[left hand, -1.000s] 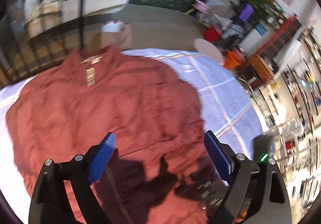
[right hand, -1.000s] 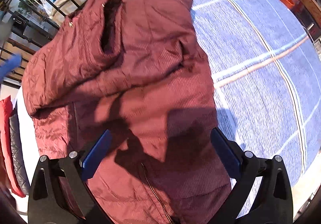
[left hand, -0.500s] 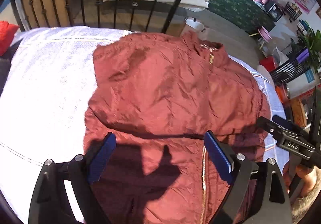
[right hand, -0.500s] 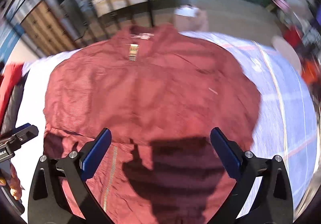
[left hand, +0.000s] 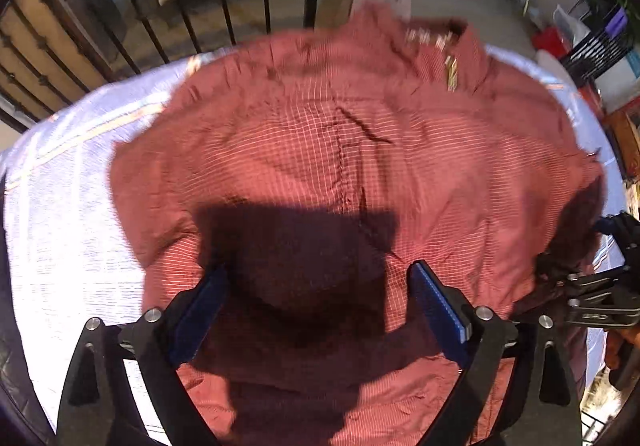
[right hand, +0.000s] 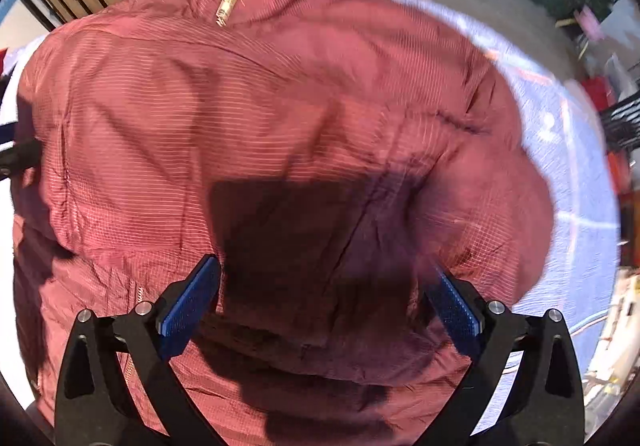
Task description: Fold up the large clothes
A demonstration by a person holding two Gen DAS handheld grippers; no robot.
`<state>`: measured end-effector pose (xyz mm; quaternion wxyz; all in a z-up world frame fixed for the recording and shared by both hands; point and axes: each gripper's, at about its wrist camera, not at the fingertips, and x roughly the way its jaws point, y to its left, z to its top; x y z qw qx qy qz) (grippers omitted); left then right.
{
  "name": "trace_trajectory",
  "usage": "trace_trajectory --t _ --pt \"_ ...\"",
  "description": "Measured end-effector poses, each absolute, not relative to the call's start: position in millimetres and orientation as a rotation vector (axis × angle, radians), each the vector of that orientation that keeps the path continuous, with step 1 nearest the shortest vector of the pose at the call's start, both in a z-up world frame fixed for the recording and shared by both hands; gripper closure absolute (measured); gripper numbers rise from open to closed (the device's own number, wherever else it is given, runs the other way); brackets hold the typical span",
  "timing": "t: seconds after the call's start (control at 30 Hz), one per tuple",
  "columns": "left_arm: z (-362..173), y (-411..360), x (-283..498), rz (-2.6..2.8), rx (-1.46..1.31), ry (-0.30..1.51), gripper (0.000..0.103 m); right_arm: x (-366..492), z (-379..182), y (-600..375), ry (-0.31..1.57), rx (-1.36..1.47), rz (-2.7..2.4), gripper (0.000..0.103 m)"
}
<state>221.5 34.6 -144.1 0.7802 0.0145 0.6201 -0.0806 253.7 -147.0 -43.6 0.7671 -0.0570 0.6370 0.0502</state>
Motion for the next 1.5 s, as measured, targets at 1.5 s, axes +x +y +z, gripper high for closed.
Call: trace_trajectory --t 1.5 --pt "-128 183 0 -0.154 -0.046 1.385 0.022 85 -44 -229 1.468 0.111 -0.005 0.005"
